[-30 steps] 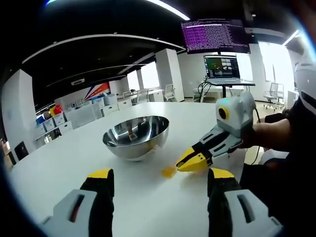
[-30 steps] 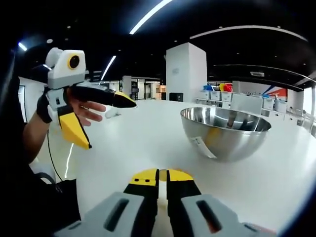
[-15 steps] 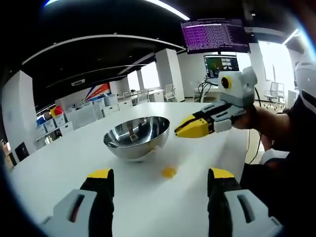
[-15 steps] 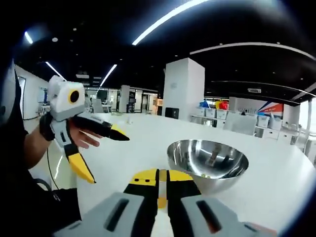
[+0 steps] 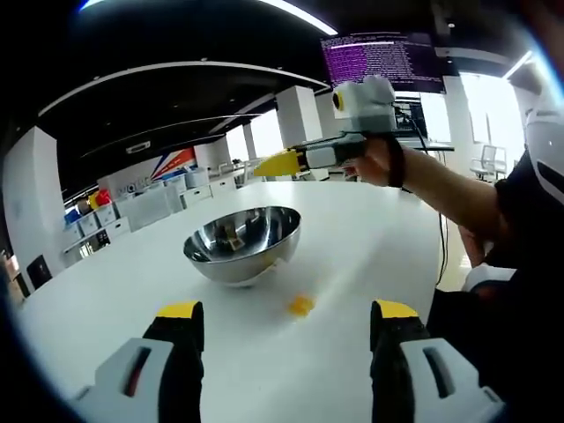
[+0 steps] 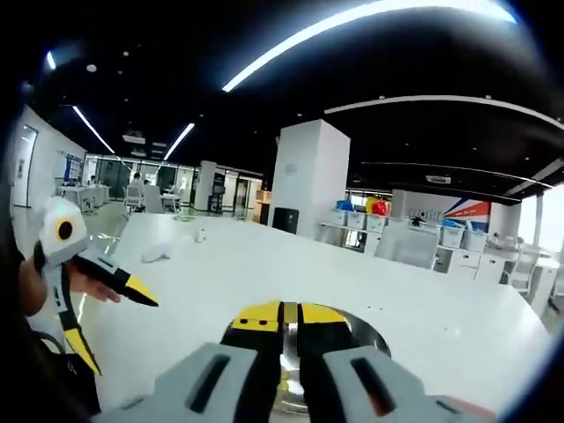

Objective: Pick up the QQ candy scattered on the table and place it into the stainless steel bowl on the table

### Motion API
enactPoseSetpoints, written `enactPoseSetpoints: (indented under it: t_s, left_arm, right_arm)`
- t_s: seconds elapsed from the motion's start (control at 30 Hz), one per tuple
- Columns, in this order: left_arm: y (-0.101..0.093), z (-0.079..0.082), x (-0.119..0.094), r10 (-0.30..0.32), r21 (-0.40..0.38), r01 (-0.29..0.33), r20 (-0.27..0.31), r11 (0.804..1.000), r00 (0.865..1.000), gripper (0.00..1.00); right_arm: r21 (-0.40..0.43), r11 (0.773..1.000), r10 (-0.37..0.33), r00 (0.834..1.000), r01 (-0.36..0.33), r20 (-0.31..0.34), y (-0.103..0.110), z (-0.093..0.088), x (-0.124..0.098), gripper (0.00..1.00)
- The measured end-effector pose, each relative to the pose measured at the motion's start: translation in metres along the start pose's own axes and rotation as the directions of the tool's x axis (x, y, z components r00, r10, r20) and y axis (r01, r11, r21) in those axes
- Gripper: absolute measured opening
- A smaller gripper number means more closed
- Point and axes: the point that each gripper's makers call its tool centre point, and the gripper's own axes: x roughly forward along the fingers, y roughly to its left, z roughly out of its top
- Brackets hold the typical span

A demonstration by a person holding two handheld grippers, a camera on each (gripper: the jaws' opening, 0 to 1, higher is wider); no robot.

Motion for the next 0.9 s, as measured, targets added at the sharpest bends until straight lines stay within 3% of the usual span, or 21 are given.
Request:
enactPoseSetpoints:
  t_s: [0.2, 0.37, 0.7, 0.9]
  left_arm:
    - [0.001, -0.002, -0.001, 0.002, -0.004, -0.002, -0.002, 1.000, 1.000, 0.77]
    - [0.002, -0.002, -0.003, 0.006, -0.005, -0.006, 0.000, 1.000, 1.000, 0.77]
    - [0.000, -0.003, -0.002, 0.004, -0.005, -0.004, -0.004, 1.000, 1.000, 0.77]
    - [0.001, -0.004, -0.002, 0.008, -0.011, -0.008, -0.001, 1.000, 1.000, 0.77]
  right_arm:
    - [-0.017, 0.998, -0.058, 0.996, 0.057, -0.068, -0.015, -0.034, 0.019, 0.05]
    - [-0.011, 0.998, -0.061, 0.994, 0.060, -0.096, -0.016, -0.055, 0.025, 0.05]
    - [0.066, 0.996, -0.047, 0.995, 0.052, -0.089, -0.023, -0.063, 0.029, 0.05]
    - [0.052, 0.997, -0.055, 0.992, 0.061, -0.111, -0.027, -0.069, 0.030, 0.06]
